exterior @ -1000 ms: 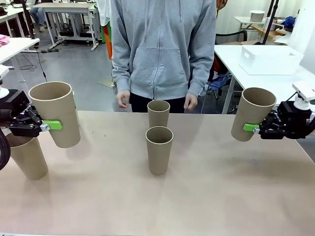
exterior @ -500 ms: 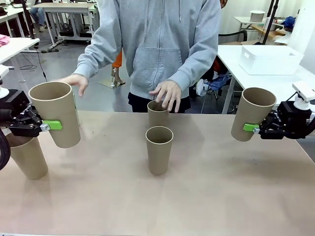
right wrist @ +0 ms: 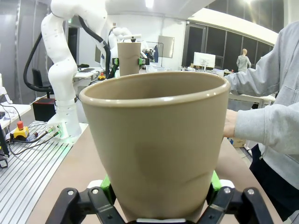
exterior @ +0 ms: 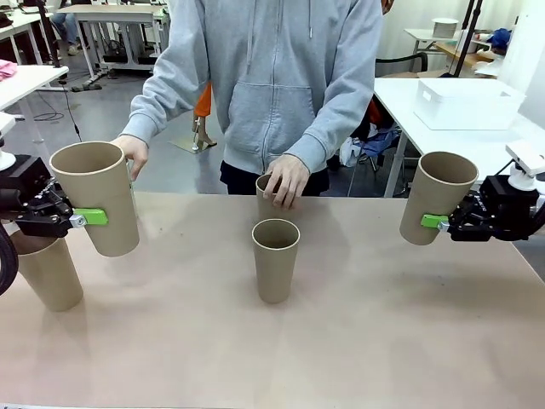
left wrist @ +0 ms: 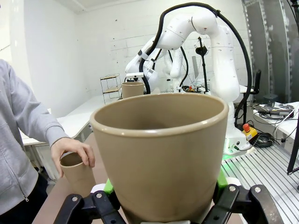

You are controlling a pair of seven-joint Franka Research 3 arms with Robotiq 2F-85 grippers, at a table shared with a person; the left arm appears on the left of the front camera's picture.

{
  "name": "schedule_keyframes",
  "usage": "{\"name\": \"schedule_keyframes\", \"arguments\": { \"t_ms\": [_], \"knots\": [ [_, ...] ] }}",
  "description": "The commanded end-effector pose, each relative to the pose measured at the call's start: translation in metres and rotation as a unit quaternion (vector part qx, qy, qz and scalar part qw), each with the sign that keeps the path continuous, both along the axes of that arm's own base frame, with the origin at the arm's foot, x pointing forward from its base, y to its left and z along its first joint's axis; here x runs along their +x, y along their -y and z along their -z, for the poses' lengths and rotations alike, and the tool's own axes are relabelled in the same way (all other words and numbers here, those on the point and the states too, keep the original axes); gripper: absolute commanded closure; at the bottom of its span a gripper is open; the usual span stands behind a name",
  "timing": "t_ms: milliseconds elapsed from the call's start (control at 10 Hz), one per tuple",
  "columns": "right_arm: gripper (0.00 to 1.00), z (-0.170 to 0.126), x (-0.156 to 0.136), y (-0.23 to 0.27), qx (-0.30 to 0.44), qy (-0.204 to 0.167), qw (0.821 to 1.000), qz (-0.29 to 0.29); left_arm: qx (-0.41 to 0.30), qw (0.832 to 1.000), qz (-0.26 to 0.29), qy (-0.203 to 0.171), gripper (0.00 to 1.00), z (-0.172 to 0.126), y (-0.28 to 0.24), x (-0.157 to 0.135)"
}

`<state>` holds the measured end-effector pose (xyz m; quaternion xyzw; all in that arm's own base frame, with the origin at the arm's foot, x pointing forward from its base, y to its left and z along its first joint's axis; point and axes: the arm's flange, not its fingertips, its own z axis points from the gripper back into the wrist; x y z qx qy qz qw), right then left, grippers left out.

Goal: Stack the cups and store them in the basket.
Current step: Place the stack of Reusable plastic cups into the Pantry Basket.

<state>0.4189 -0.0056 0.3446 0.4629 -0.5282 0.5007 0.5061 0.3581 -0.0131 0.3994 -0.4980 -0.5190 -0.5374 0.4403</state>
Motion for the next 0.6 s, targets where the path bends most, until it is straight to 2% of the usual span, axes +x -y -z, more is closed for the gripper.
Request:
{"name": "schedule_keyframes", "arguments": {
  "t_ms": [0,500],
  "knots": [
    [0.16,-0.0027,-0.0002,-0.0007,0.001,0.003,1.0,-0.001,0.002,1.0,0.0,-0.006,0.14,-0.0034,0.0002,-0.0013],
    [0.16,-0.0027,-0.0002,-0.0007,0.001,0.003,1.0,-0.001,0.002,1.0,0.0,-0.006,0.14,-0.0034,0.0002,-0.0013]
  ]
}}
